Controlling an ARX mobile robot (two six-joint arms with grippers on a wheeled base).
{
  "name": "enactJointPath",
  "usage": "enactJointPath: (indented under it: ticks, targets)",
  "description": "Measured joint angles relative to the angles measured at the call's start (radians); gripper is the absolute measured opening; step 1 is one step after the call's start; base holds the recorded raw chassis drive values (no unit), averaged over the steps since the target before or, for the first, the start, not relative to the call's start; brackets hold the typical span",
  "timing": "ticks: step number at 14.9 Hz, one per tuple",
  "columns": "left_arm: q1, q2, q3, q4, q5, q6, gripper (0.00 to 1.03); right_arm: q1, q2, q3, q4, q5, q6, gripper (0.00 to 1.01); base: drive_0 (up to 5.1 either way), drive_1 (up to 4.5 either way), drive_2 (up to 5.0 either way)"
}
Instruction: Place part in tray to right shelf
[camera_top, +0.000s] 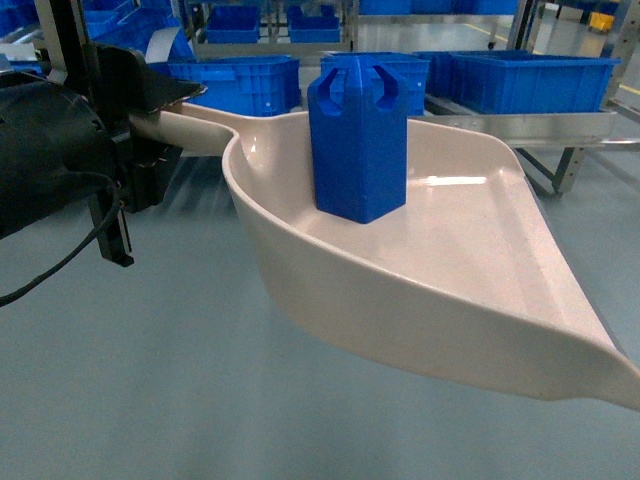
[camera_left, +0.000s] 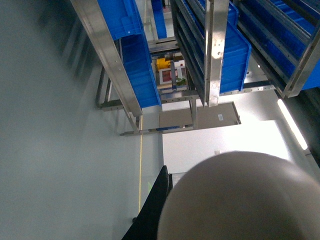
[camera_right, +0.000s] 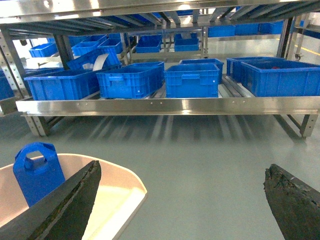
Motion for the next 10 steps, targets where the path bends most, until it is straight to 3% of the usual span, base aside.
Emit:
enactJointPath:
  ticks: [10]
  targets:
    - [0.001,0.0,0.0,0.0,0.0,0.0,0.13,0.0,0.0,0.0,-0.002,0.0,0.0,0.98,0.0,0.0,0.0]
